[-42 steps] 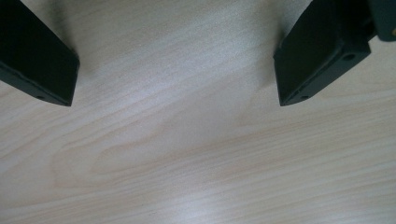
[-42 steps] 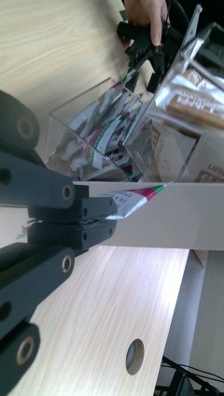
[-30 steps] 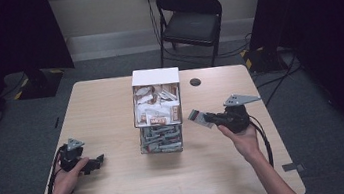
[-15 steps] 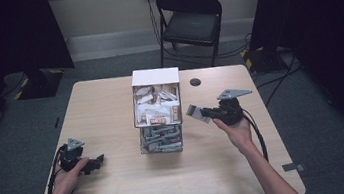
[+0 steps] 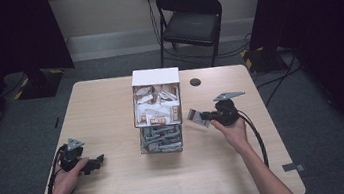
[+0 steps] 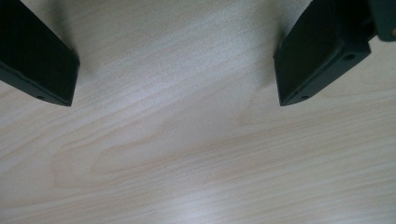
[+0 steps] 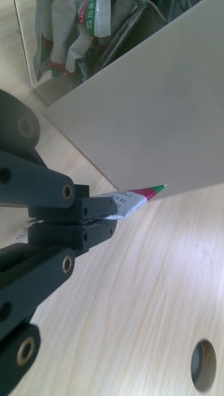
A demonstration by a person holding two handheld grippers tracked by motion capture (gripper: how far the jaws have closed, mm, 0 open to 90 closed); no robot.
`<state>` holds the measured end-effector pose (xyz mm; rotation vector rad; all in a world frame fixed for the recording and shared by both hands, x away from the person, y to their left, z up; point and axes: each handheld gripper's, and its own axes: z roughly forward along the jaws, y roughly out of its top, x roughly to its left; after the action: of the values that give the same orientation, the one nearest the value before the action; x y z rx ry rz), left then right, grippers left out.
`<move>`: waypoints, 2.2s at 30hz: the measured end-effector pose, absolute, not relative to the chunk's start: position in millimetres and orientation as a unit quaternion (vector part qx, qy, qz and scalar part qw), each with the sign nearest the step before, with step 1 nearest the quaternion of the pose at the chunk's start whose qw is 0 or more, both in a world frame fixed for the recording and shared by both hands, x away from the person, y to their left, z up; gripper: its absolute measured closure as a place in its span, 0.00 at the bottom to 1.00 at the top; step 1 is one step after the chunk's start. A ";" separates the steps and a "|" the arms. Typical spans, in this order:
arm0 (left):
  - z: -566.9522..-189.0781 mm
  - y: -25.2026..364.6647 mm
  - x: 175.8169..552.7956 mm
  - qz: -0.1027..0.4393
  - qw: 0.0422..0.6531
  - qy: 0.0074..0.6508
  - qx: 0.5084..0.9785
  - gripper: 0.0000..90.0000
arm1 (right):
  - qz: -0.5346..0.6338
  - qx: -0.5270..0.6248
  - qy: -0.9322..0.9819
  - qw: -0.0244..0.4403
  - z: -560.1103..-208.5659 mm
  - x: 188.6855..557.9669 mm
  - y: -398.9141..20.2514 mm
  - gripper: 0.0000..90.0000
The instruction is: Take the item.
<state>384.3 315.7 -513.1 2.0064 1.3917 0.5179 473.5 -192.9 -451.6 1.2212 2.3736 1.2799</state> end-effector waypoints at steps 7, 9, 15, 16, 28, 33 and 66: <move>-513.1 315.8 384.3 0.197 0.317 0.528 0.763 0.00 | 0.422 0.414 0.803 0.076 -464.4 479.6 -185.1 0.98; -513.0 315.7 384.3 0.197 0.317 0.529 0.763 0.00 | 0.424 0.416 0.801 0.077 -467.8 481.2 -185.2 0.97; -513.1 315.7 384.3 0.197 0.317 0.529 0.762 0.00 | 0.415 0.433 0.795 0.094 -473.7 486.0 -186.5 0.90; -513.1 315.7 384.3 0.197 0.317 0.529 0.762 0.00 | 0.414 0.436 0.793 0.095 -475.5 487.1 -186.8 0.89; -513.1 315.7 384.3 0.196 0.317 0.528 0.763 0.00 | 0.407 0.442 0.793 0.101 -488.4 493.0 -184.2 0.75; -513.1 315.7 384.3 0.197 0.317 0.529 0.762 0.00 | 0.406 0.445 0.791 0.105 -492.0 495.9 -184.5 0.65; -513.0 315.7 384.3 0.197 0.317 0.529 0.763 0.00 | 0.408 0.479 0.770 0.107 -486.1 496.8 -195.7 0.17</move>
<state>384.3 315.7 -513.0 2.0074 1.3919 0.5173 496.8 -195.7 -486.1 1.4091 2.2671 1.2002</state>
